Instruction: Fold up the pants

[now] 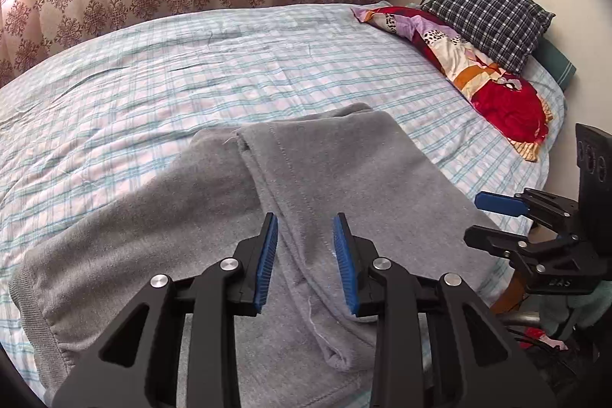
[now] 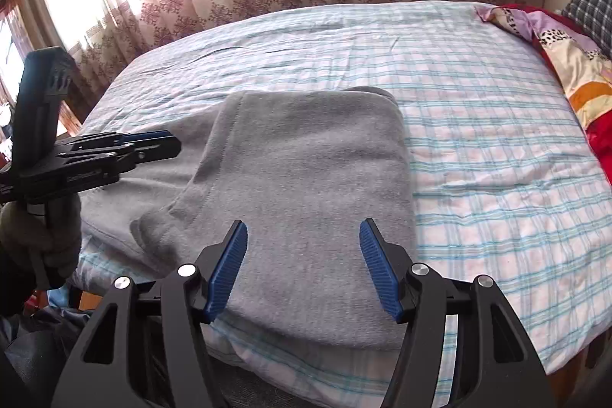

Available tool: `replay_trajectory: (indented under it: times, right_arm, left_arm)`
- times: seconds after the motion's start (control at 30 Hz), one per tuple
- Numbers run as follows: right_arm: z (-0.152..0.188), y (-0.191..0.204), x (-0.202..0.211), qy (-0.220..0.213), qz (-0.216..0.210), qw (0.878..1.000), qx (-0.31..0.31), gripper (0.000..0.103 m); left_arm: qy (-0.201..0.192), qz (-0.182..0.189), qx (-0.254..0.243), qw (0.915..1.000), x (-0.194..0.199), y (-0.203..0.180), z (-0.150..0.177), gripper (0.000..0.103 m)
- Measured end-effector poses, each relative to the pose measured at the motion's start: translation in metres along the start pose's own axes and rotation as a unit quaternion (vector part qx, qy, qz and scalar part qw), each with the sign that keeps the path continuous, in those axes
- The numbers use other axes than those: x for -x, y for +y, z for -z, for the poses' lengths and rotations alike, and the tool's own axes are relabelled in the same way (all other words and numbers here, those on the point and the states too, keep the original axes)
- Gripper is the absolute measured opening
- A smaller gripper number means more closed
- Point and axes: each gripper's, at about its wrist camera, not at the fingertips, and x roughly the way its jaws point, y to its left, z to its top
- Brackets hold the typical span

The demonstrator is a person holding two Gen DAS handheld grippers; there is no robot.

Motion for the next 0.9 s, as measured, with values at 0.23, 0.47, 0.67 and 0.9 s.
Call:
replay_trajectory:
  times: [0.23, 0.47, 0.67, 0.9]
  right_arm:
    - [0.009, -0.006, -0.02, 0.038, 0.019, 0.999, 0.0, 0.061]
    - [0.015, -0.004, -0.029, 0.053, 0.028, 0.998, 0.014, 0.062]
    - [-0.009, -0.018, -0.017, 0.022, 0.017, 1.0, -0.015, 0.061]
    - [-0.07, -0.033, -0.033, -0.02, -0.001, 0.999, -0.026, 0.061]
  left_arm:
    - [0.049, 0.042, -0.072, 0.9953, -0.021, -0.041, 0.023, 0.038]
    - [0.062, 0.045, -0.082, 0.9937, -0.039, -0.041, 0.049, 0.041]
    - [0.065, 0.047, -0.074, 0.9941, -0.033, -0.038, 0.043, 0.041]
    - [0.057, 0.05, -0.069, 0.9947, -0.027, -0.043, 0.037, 0.042]
